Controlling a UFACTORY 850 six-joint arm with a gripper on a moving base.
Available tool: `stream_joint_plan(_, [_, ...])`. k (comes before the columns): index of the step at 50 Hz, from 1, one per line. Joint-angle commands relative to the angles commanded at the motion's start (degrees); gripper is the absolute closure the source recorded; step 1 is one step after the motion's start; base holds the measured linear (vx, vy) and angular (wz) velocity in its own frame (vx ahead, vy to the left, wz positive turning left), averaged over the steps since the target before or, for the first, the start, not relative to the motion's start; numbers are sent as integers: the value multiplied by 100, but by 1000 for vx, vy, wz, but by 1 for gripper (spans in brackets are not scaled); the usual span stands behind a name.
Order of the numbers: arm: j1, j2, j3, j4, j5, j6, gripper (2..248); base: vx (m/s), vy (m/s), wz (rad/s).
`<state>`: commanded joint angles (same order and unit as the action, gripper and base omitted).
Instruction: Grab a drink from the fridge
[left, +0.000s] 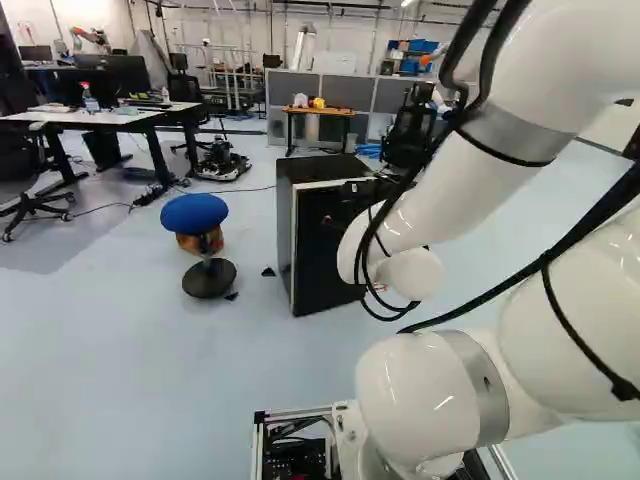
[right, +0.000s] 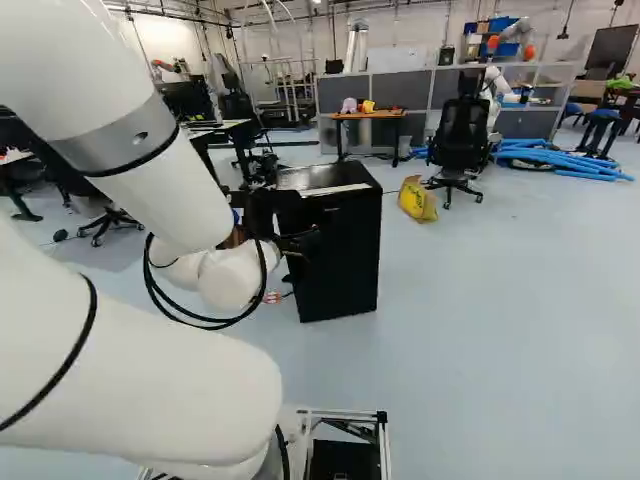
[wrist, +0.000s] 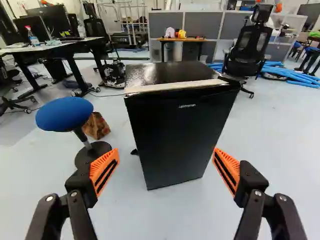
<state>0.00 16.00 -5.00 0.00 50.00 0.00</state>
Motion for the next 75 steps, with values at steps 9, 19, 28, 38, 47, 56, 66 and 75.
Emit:
stream_joint_plan(9, [0,0,0,0,0,0,3,124,43,230])
stream_joint_plan(19, [0,0,0,0,0,0,3,114,3,261])
stream_joint_plan(28, [0,0,0,0,0,0,3,88,-12,227])
stream_joint_plan(38, [0,0,0,0,0,0,3,76,-11,205])
stream_joint_plan(47, [0,0,0,0,0,0,3,72,-9,214])
stream_joint_plan(56, [0,0,0,0,0,0,3,69,-14,234])
stream_joint_plan(66, [0,0,0,0,0,0,3,19,-21,35])
stream_joint_plan(75, [0,0,0,0,0,0,3,-1,1,-5])
